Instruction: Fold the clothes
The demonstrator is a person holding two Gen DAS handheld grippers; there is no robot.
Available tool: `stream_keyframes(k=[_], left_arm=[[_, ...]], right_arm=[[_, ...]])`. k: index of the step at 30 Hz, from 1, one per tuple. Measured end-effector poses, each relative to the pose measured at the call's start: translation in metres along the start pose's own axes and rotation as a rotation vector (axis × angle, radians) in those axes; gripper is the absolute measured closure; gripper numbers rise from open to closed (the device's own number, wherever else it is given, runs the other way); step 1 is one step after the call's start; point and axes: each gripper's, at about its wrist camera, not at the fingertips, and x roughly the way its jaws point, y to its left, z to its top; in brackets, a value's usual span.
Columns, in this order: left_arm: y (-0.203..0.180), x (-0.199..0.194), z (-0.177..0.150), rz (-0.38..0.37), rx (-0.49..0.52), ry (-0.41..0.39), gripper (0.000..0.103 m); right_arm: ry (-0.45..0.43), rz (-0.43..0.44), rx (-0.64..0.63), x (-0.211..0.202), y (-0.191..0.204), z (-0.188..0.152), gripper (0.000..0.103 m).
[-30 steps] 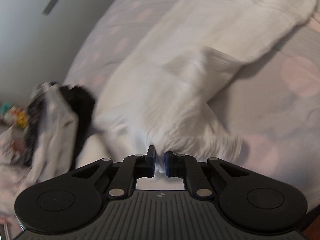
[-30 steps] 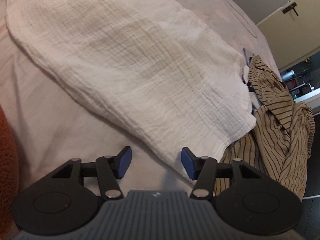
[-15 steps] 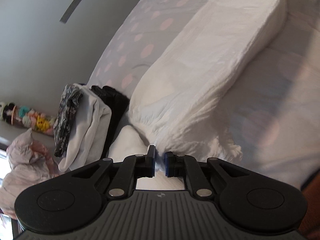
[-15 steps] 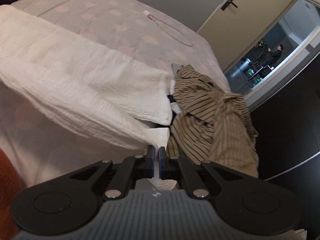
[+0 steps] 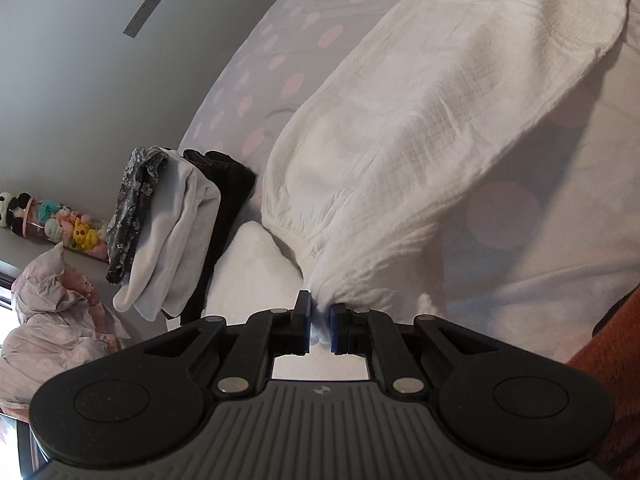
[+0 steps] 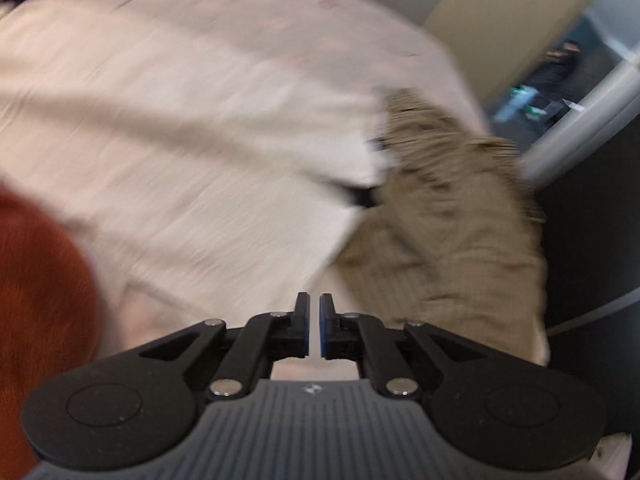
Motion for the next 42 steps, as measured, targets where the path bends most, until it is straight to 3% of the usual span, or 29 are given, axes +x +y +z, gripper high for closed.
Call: stream_keyframes(k=[5,7,8,10,13,14,15,16,21,25,29,34,42], left_arm=[[0.003,-0.001,0.004,0.012,0.008,0.007,0.093],[0.005,0.0,0.006,0.017,0.009,0.014,0.093],[0.006,0.001,0.007,0.02,0.01,0.018,0.093],[0.005,0.002,0.01,0.023,0.017,0.025,0.093],[0.005,0.003,0.014,0.029,0.026,0.033,0.093],[0.006,0.003,0.016,0.034,0.027,0.034,0.093],[0.007,0.003,0.018,0.038,0.027,0.036,0.093],[0.008,0.003,0.019,0.043,0.022,0.036,0.093],[0.022,-0.003,0.023,0.063,-0.024,0.016,0.093],[0.026,-0.02,0.023,0.068,-0.026,-0.025,0.093],[0.025,-0.046,0.018,0.055,-0.019,-0.067,0.093],[0.013,-0.064,0.005,0.014,0.028,-0.073,0.093],[-0.004,-0.057,-0.012,-0.032,0.064,-0.061,0.093]], right_arm=[[0.089,0.151,-0.081,0.042,0.036,-0.013,0.092],[0.106,0.159,-0.094,0.054,0.042,-0.018,0.072],[0.111,0.157,-0.096,0.06,0.044,-0.02,0.057],[0.12,0.155,-0.101,0.07,0.048,-0.024,0.055],[0.133,0.148,-0.104,0.085,0.053,-0.029,0.06],[0.131,0.137,-0.091,0.086,0.053,-0.029,0.072],[0.129,0.121,-0.082,0.087,0.053,-0.029,0.096],[0.127,0.096,-0.083,0.086,0.052,-0.027,0.099],[-0.02,-0.053,-0.002,0.043,0.021,-0.011,0.1],[-0.188,-0.188,0.149,-0.025,-0.026,0.003,0.1],[-0.289,-0.273,0.171,-0.088,-0.047,0.003,0.1],[-0.289,-0.315,0.157,-0.125,-0.045,-0.005,0.1],[-0.219,-0.324,0.161,-0.103,-0.035,-0.004,0.1]])
